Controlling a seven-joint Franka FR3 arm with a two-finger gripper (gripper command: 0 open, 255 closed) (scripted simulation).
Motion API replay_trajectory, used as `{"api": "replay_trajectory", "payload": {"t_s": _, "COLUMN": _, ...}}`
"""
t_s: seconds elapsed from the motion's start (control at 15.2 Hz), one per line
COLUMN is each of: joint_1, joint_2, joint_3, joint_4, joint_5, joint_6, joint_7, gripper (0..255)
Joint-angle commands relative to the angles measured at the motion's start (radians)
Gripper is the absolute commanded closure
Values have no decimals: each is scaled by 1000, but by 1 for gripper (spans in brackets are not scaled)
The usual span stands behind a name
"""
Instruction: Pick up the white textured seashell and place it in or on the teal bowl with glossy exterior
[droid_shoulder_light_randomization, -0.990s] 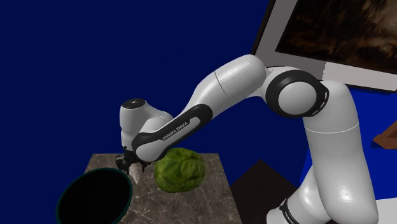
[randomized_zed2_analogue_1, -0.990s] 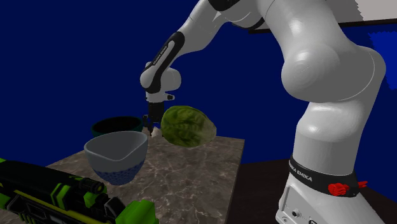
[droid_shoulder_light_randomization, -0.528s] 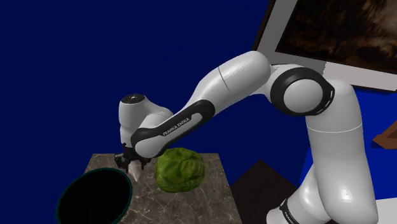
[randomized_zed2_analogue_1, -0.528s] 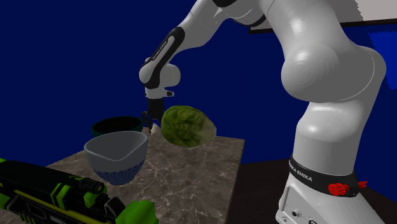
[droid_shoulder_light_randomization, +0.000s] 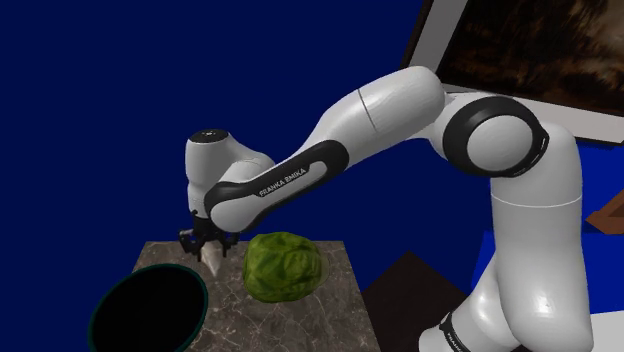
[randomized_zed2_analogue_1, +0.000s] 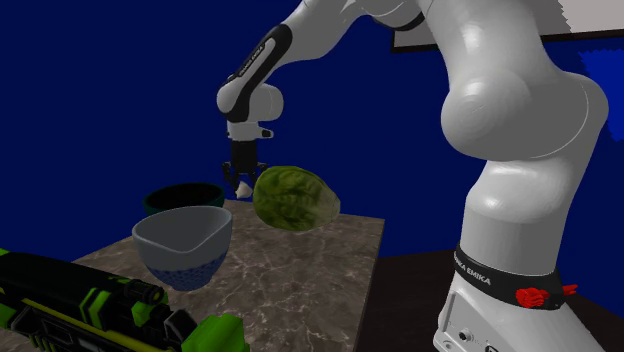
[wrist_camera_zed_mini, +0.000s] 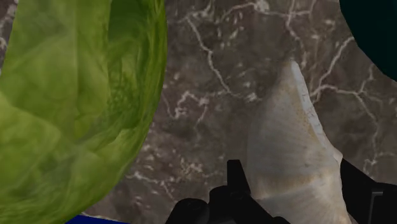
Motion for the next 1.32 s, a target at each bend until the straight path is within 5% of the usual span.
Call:
{"api": "replay_trajectory", "payload": {"t_s": 0.0, "joint_1": -3, "joint_2": -18, "joint_3": 5, "joint_4": 2, "joint_5": 7, "joint_6": -20, "joint_7": -3, "gripper": 255}}
{"api": "replay_trajectory", "payload": {"t_s": 1.25, "joint_1": -23, "joint_2": -149, "joint_3": 37, "joint_4": 76, "joint_5": 62, "joint_6": -218, "joint_7": -35, "gripper": 255}}
